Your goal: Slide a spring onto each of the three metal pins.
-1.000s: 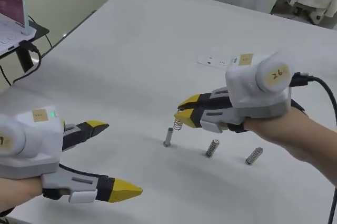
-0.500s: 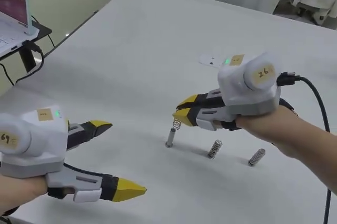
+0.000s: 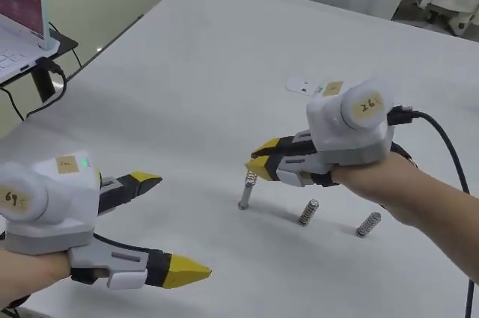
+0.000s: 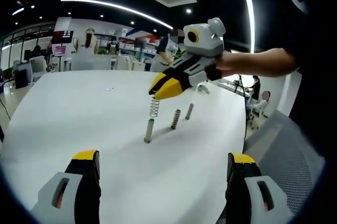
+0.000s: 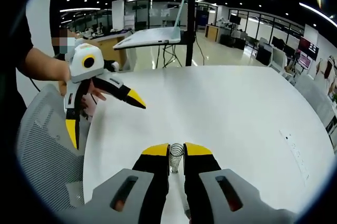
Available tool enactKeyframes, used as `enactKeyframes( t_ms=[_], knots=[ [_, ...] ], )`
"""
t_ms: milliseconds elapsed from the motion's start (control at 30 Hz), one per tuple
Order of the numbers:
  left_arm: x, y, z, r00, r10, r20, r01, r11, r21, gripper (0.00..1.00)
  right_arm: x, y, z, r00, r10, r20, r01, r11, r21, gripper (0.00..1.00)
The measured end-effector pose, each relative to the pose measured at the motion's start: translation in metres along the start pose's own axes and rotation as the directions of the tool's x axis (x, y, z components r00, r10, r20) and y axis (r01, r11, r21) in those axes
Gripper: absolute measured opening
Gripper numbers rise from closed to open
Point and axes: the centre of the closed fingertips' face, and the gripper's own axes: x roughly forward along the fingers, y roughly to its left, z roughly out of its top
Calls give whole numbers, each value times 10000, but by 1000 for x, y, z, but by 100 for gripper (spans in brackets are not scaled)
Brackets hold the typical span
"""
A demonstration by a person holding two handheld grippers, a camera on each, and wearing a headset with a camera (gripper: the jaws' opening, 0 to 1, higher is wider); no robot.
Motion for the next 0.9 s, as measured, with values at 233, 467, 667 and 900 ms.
enactKeyframes(
  t_ms=[233, 467, 667, 900],
  knots=[
    [0, 2, 0, 10000, 31, 7, -31, 10000, -6, 98, 3, -1, -3, 9999, 12, -110, -12, 10000, -22, 7],
    [-1, 2, -2, 10000, 21, -45, -21, 10000, -48, 98, 6, -1, -6, 9998, 48, -178, -47, 10000, 16, 7],
    [-1, 2, -3, 10000, 26, -41, -26, 9999, -100, 98, 9, -3, -11, 9997, 61, -248, -57, 9999, 128, 7],
    [-1, 2, -5, 10000, 51, -77, -52, 9999, -110, 97, 16, -1, -21, 9988, 120, -476, -115, 9999, 106, 7]
  ],
)
